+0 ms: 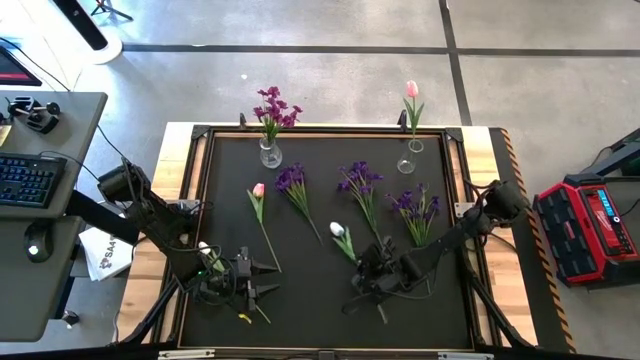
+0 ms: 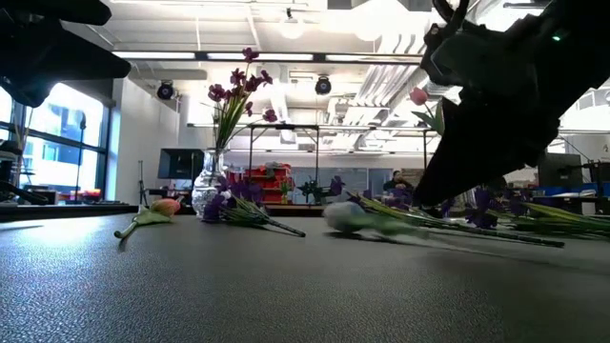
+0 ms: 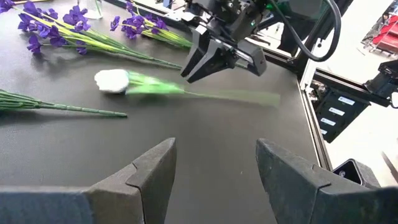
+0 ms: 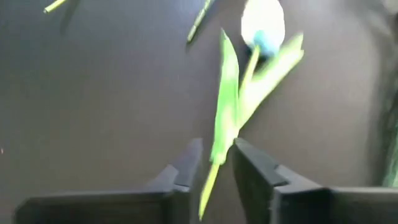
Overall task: Sort flowers into vase by color
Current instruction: Put the right white flowers into the right transparent vase
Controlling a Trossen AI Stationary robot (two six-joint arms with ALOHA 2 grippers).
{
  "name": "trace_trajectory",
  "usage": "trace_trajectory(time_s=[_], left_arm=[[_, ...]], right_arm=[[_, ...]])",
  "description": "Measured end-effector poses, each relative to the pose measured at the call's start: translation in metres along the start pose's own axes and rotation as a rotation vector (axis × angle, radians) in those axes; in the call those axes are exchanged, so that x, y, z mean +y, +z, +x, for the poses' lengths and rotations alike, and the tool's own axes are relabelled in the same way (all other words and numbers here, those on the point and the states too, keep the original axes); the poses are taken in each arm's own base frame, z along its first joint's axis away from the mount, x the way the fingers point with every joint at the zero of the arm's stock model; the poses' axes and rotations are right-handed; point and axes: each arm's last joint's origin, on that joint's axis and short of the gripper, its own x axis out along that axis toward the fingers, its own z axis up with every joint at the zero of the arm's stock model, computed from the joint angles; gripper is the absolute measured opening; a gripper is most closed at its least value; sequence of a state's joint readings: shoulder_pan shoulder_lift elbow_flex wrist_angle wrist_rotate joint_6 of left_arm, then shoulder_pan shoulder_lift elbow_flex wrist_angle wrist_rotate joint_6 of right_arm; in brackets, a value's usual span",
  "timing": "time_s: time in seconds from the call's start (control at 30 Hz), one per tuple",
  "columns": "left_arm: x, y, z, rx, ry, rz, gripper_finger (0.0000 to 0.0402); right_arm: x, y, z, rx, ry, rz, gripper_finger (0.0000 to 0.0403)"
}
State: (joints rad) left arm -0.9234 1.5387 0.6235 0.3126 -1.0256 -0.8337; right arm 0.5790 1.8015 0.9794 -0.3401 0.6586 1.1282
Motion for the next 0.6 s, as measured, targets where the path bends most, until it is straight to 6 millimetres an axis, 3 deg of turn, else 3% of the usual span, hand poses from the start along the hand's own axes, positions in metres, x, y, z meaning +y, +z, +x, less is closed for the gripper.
trace_trajectory(time_s=[0.13,0.27,0.43,0.6], left_arm=[[0.000,0.000,0.000,0.000,0.000,0.007,0.0209],[0.000,0.000,0.000,0.000,0.000,0.008,0.0209],[0.000,0.000,0.000,0.000,0.000,0.009,0.0209],[0.000,0.000,0.000,0.000,0.000,0.009,0.0209]], right_arm=[[0.001,-0.001,-0.002,-0.042,-0.012,-0.031,0.0148],[0.002,0.000,-0.001,-0.063,-0.009,-0.019,0.0180],[0.006,-0.009,0.011,-0.069,-0.015,-0.051,0.0180],[0.004,-0.016,0.025,-0.051,-0.044,-0.057,0.0153]])
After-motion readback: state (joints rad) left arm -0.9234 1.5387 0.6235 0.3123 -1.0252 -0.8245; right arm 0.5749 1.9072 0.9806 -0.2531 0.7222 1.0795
